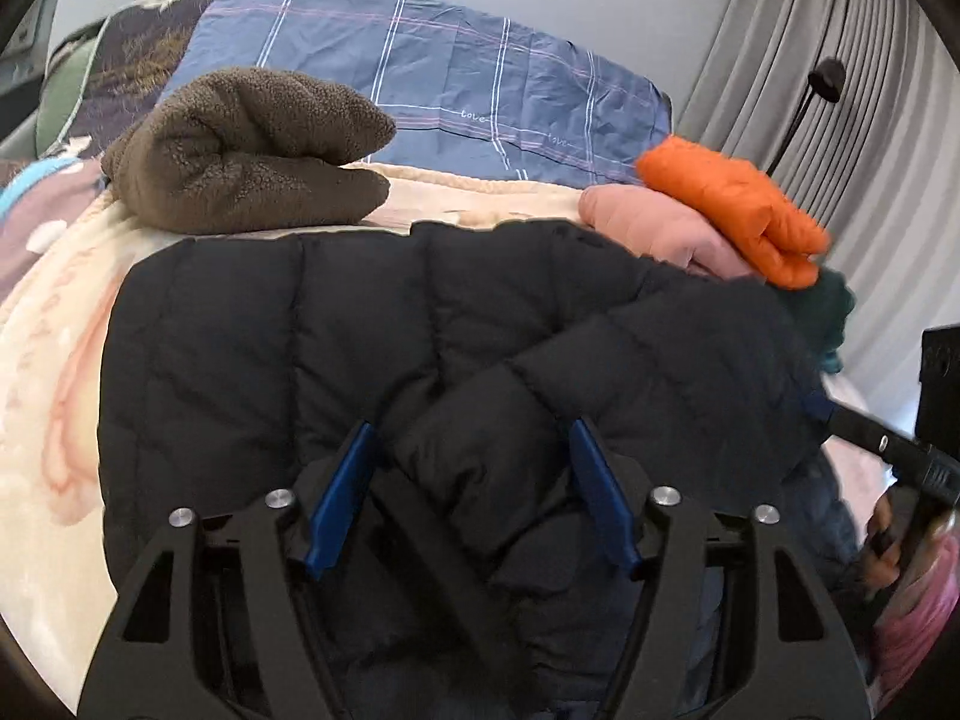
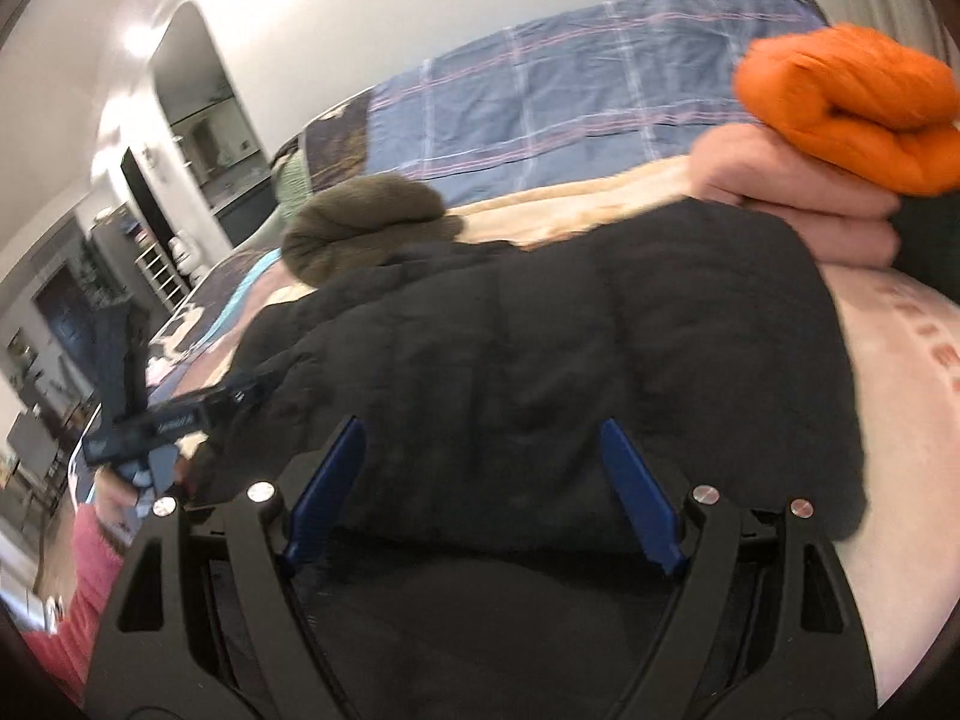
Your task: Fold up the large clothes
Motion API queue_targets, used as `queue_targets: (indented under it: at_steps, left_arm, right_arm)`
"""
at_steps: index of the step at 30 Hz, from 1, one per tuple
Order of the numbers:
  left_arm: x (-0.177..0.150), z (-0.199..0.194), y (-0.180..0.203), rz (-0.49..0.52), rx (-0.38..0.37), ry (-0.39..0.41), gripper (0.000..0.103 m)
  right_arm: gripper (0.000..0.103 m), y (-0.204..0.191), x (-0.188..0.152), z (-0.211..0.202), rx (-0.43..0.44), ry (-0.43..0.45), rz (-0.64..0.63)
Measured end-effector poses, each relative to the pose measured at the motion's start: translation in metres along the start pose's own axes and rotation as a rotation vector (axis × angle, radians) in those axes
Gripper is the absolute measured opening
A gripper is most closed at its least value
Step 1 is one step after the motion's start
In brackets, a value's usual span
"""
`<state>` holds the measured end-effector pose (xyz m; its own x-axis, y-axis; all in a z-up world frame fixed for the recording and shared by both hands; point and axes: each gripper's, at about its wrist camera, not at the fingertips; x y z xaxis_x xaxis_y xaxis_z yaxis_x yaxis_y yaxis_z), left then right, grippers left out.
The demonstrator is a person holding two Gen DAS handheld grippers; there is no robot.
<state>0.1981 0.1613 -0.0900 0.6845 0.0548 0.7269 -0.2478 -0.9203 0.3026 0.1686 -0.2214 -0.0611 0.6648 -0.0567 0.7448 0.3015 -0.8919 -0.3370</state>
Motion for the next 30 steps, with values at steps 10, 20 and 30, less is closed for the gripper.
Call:
queue_targets:
  at_steps: [10,20,30]
  left_arm:
    - [0.051,-0.059,0.055,0.262,0.274,0.141,0.011]
    - [0.021,0.015,-0.04,0.147,0.552,-0.123,0.038]
    - [0.042,-0.031,-0.021,0.101,0.509,0.013,0.055]
  right_arm:
    - [0.083,0.003,0.021,-0.013,-0.033,0.048,-0.022]
    - [0.046,0.022,0.022,0.063,-0.203,-0.165,-0.02]
    - [0.047,0.038,0.017,0.05,-0.204,-0.125,0.041]
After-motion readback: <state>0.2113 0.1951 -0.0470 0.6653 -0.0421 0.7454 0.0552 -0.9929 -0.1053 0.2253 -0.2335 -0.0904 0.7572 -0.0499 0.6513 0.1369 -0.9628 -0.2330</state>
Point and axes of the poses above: each gripper's, at about its wrist camera, not at the fingertips, and z roughly the way its jaws point, y to its right, x to its top, and after that the axes turned 1 degree about -z, right-handed
